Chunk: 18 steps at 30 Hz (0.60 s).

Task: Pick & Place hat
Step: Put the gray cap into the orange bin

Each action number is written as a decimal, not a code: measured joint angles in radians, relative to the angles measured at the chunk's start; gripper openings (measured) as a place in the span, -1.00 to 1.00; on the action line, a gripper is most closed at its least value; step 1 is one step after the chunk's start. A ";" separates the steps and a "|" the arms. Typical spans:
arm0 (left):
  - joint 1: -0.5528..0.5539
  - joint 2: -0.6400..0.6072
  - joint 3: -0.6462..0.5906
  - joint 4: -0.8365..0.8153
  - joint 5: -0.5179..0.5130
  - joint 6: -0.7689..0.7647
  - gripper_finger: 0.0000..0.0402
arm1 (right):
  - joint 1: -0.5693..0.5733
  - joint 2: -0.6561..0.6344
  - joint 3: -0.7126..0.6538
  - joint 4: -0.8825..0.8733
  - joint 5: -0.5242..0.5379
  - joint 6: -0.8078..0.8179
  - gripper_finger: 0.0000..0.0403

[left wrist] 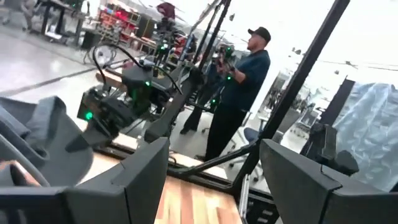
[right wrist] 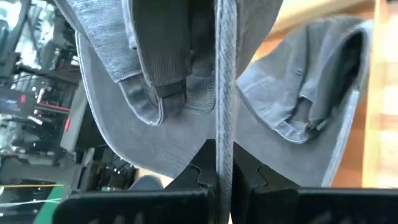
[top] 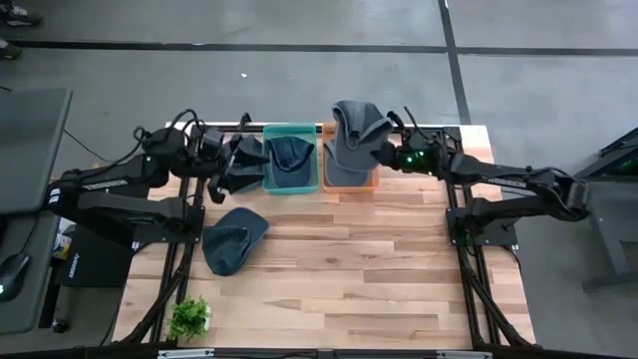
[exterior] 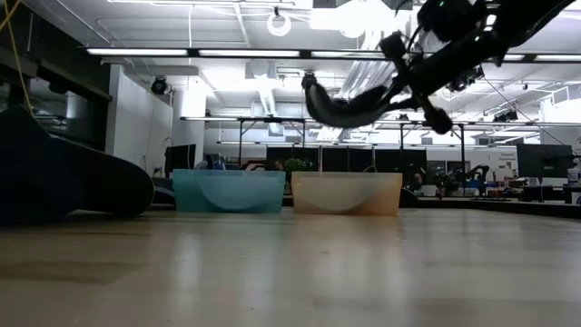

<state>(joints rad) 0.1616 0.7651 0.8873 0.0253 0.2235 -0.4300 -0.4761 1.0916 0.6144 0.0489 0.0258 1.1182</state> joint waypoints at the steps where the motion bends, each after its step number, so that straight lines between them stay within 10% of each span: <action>1: -0.002 -0.005 -0.016 0.013 -0.006 -0.013 0.25 | -0.016 0.020 0.000 0.009 -0.021 0.008 -0.98; 18: -0.005 -0.008 -0.065 0.055 -0.059 -0.144 0.25 | -0.128 0.328 0.186 -0.117 -0.269 0.038 -0.98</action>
<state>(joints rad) 0.1562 0.7570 0.8219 0.0807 0.1646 -0.5737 -0.6044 1.4194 0.8008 -0.0677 -0.2435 1.1559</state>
